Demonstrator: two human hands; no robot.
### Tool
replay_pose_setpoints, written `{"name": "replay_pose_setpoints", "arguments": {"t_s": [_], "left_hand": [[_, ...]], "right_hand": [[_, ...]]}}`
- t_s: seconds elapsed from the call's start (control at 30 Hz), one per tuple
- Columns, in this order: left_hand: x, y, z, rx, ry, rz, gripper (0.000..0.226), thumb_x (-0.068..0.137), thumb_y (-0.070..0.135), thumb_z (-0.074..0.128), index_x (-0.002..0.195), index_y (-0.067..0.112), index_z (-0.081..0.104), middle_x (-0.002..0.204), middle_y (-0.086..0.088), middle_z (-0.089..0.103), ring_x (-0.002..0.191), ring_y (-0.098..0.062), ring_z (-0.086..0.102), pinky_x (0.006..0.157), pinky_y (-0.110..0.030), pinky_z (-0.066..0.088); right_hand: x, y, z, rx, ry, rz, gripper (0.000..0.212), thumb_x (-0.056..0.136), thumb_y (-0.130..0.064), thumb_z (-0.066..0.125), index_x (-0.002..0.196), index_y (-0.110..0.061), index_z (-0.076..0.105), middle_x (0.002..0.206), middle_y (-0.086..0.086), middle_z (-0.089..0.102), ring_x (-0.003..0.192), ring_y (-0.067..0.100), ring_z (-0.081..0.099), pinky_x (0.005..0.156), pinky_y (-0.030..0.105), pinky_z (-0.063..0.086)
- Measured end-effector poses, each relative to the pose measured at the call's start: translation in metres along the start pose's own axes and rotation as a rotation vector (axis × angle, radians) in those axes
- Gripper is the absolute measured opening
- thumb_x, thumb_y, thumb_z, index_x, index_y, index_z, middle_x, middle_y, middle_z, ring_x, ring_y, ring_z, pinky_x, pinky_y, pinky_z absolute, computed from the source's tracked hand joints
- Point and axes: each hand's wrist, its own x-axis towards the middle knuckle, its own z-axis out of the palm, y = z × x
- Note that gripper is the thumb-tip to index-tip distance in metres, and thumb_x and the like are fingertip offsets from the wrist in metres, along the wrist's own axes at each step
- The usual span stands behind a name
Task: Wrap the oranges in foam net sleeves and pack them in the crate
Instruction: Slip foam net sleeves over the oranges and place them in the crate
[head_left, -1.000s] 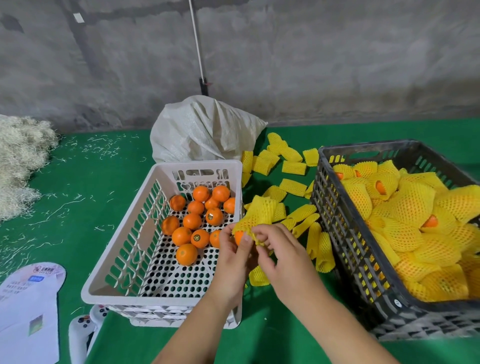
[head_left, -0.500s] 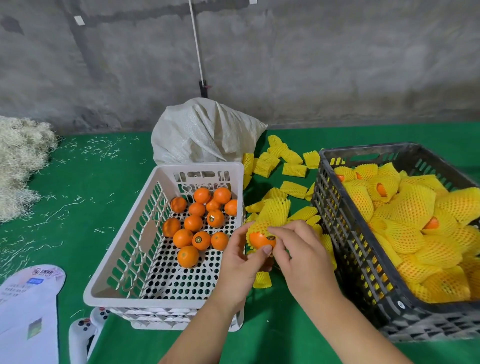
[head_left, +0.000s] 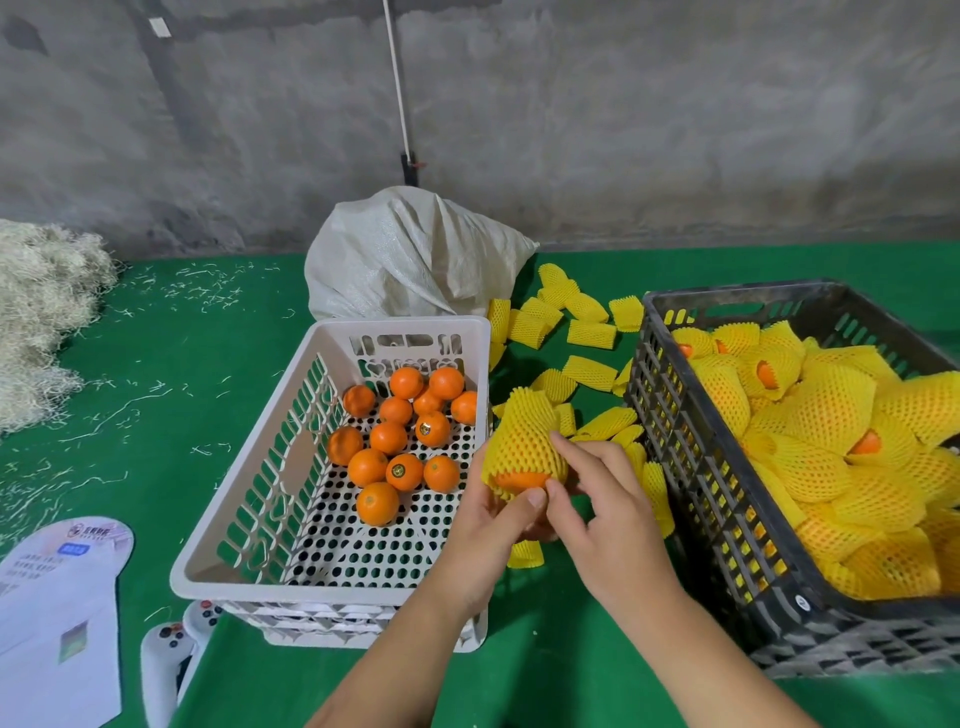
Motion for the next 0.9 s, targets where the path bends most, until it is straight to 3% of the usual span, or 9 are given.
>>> {"name": "replay_pose_setpoints", "arguments": {"t_s": [0.07,0.13,0.23,0.3,0.37,0.5,0.67,0.8,0.9], "left_hand": [[0.001,-0.001,0.0,-0.004,0.003,-0.004,0.064,0.095,0.028,0.078,0.151,0.035,0.046,0.138,-0.012,0.064,0.128,-0.033,0.064,0.099,-0.049,0.058],[0.002,-0.002,0.001,0.006,0.027,-0.013,0.067,0.088,0.034,0.085,0.146,0.032,0.05,0.139,-0.011,0.064,0.131,-0.033,0.062,0.106,-0.049,0.054],[0.005,-0.006,0.0,0.024,0.057,0.0,0.06,0.086,0.029,0.086,0.139,0.027,0.057,0.13,-0.013,0.069,0.123,-0.034,0.065,0.106,-0.049,0.053],[0.008,-0.007,0.0,0.011,0.099,0.024,0.05,0.084,0.021,0.081,0.129,0.029,0.062,0.12,-0.013,0.072,0.115,-0.033,0.069,0.098,-0.042,0.058],[0.011,-0.009,0.0,-0.037,0.148,0.007,0.054,0.078,0.022,0.081,0.128,0.029,0.061,0.118,-0.012,0.073,0.113,-0.034,0.07,0.093,-0.039,0.06],[0.008,-0.007,0.003,-0.028,0.149,0.018,0.064,0.08,0.027,0.085,0.137,0.032,0.057,0.13,-0.006,0.068,0.122,-0.033,0.066,0.1,-0.045,0.058],[0.007,-0.005,0.003,-0.016,0.113,0.035,0.059,0.09,0.017,0.081,0.141,0.033,0.056,0.135,-0.009,0.067,0.125,-0.033,0.065,0.104,-0.047,0.055],[0.007,-0.006,0.006,-0.067,0.197,0.015,0.053,0.085,0.025,0.079,0.133,0.025,0.056,0.118,-0.013,0.072,0.101,-0.026,0.069,0.084,-0.034,0.059],[0.007,-0.01,0.0,-0.049,0.241,0.038,0.033,0.094,0.017,0.066,0.124,0.028,0.06,0.112,-0.009,0.074,0.102,-0.026,0.072,0.083,-0.031,0.06]], "right_hand": [[0.002,0.004,0.0,-0.056,0.103,-0.032,0.03,0.096,-0.01,0.061,0.126,-0.007,0.069,0.113,0.0,0.061,0.098,0.002,0.058,0.078,0.02,0.053],[0.003,0.006,0.0,-0.11,0.168,-0.011,0.023,0.089,0.006,0.068,0.109,-0.004,0.073,0.103,0.003,0.064,0.09,0.012,0.062,0.073,0.018,0.051],[-0.004,0.0,0.005,-0.115,0.179,-0.049,0.01,0.089,0.002,0.066,0.097,-0.004,0.07,0.099,0.003,0.063,0.088,0.011,0.059,0.074,0.012,0.048],[-0.011,-0.007,0.013,-0.103,0.141,-0.121,0.012,0.092,-0.005,0.06,0.099,-0.005,0.07,0.103,0.002,0.063,0.094,0.014,0.062,0.078,0.022,0.054],[-0.015,-0.01,0.019,-0.073,0.083,-0.063,0.021,0.092,-0.007,0.063,0.112,-0.01,0.065,0.117,0.0,0.057,0.107,0.015,0.06,0.087,0.026,0.055],[-0.014,-0.008,0.019,0.059,0.042,0.159,0.052,0.087,-0.012,0.073,0.13,-0.025,0.048,0.134,-0.01,0.036,0.125,-0.005,0.043,0.094,0.002,0.039],[-0.006,-0.002,0.007,-0.01,0.102,0.01,0.042,0.092,0.001,0.066,0.129,-0.019,0.063,0.13,-0.01,0.046,0.125,-0.002,0.048,0.1,0.006,0.039],[-0.009,-0.007,0.006,0.003,0.151,-0.045,0.03,0.095,-0.007,0.056,0.12,-0.012,0.072,0.119,-0.012,0.052,0.115,0.001,0.056,0.095,0.014,0.048],[-0.022,-0.021,0.02,0.06,0.086,-0.026,0.026,0.095,-0.008,0.063,0.117,-0.02,0.07,0.114,-0.014,0.054,0.106,0.003,0.059,0.087,0.016,0.052]]}}
